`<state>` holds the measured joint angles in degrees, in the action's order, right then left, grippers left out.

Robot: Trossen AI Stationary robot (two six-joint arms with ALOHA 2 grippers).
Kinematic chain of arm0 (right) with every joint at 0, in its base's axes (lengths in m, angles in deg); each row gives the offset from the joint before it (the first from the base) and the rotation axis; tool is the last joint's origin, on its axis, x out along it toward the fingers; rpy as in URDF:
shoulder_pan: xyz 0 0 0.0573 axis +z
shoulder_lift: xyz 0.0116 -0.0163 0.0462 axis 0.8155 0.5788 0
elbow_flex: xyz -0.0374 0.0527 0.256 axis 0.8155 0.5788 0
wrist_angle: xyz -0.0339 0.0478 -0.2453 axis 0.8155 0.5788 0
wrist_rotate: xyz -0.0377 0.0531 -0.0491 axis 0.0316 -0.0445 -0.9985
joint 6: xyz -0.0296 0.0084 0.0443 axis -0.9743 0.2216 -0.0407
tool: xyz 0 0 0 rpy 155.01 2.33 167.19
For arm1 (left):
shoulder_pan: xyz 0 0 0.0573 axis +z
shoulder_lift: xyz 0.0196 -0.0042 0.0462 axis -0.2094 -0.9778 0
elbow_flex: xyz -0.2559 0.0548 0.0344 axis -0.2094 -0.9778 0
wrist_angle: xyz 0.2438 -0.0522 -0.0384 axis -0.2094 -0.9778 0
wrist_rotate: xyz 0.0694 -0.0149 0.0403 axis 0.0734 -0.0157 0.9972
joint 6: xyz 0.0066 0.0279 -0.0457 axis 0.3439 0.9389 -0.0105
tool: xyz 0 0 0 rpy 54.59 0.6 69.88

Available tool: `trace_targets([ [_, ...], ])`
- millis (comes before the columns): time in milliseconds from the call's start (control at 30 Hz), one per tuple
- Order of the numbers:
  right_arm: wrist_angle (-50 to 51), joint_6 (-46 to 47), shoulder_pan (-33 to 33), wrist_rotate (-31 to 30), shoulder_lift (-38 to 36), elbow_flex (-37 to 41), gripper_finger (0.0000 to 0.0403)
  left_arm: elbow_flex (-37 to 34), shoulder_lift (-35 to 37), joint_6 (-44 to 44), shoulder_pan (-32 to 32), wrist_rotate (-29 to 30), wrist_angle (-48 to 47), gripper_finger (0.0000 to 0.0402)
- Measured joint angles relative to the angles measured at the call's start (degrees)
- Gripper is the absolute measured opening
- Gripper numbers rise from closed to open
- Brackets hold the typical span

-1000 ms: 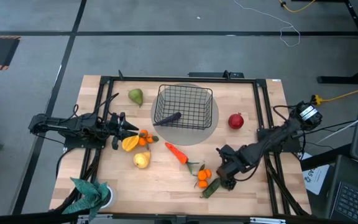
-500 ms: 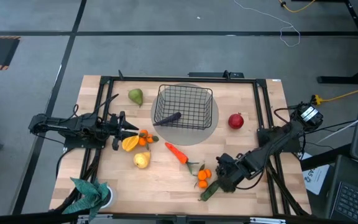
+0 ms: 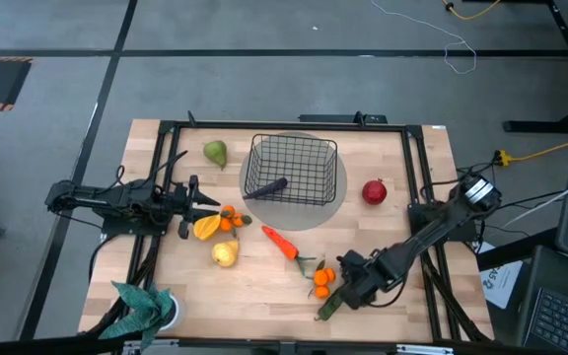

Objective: Build produce basket
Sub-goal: Put the black grapes into the black wire basket

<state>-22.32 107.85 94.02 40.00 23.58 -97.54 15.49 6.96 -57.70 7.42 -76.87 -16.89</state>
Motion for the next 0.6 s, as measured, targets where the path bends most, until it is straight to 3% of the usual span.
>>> trace_targets([
  [167,1.7,-1.9,-0.4,-1.2,-0.1,0.0,0.0157,0.0,0.0,0.4,0.0,0.0,0.0,0.0110],
  [367,2.8,-18.4,-2.2,-6.4,-0.1,0.1,0.0090,0.0,0.0,0.3,0.0,0.2,0.0,0.0110],
  [600,4.0,-34.2,-3.9,-19.5,0.4,-1.3,0.0018,0.0,0.0,0.0,0.0,0.2,0.0,0.0110],
])
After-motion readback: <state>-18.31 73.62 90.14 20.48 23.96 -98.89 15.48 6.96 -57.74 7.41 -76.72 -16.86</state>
